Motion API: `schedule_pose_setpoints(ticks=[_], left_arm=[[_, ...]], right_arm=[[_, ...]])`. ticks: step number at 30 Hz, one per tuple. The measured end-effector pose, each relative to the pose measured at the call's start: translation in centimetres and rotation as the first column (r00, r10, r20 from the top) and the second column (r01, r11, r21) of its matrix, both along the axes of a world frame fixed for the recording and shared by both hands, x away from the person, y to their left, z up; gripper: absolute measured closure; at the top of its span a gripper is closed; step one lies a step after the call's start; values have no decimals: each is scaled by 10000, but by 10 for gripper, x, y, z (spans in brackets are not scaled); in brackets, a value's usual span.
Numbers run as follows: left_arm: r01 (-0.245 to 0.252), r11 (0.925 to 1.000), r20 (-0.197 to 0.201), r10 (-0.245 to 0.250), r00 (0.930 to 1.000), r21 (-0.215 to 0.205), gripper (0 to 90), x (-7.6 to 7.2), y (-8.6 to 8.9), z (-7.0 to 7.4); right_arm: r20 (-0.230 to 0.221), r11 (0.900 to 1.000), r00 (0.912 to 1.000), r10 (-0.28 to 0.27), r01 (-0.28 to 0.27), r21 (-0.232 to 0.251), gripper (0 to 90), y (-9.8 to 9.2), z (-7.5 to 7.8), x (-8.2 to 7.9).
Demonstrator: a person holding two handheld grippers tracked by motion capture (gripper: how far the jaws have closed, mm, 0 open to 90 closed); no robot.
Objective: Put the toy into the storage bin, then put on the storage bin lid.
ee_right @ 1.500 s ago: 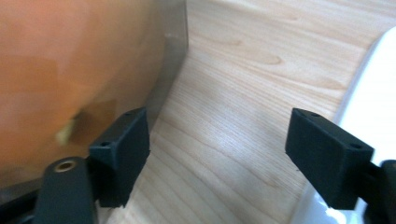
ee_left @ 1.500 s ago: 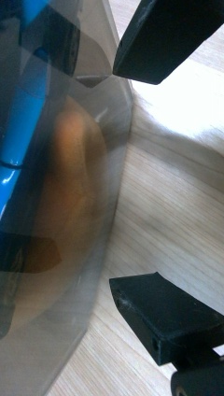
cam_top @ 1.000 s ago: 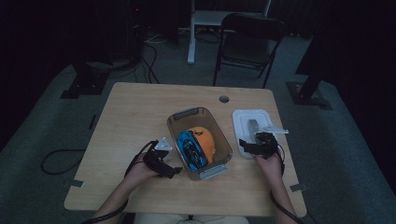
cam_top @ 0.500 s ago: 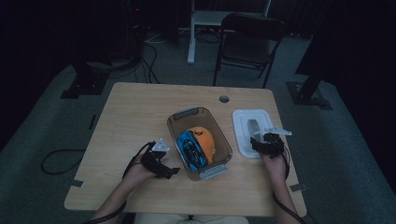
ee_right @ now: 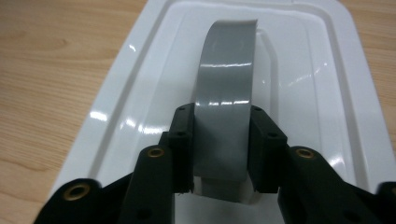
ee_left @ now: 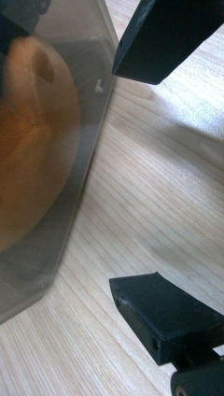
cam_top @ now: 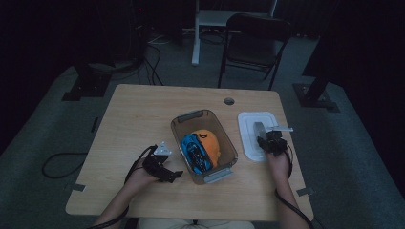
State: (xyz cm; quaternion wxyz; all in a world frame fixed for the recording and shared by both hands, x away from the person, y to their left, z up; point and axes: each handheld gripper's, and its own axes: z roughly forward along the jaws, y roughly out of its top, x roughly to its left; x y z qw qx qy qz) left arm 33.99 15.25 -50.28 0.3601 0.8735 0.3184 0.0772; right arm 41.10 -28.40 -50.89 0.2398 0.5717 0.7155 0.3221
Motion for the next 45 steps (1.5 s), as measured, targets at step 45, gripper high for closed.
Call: schedule_pose_setpoints(ticks=[45], left_arm=[[214,9998,-49,-214,9998,27,26,1,-15,-1]], right_arm=[[2500,9615,9417,2252,-2563,991,674,77,136,-79]])
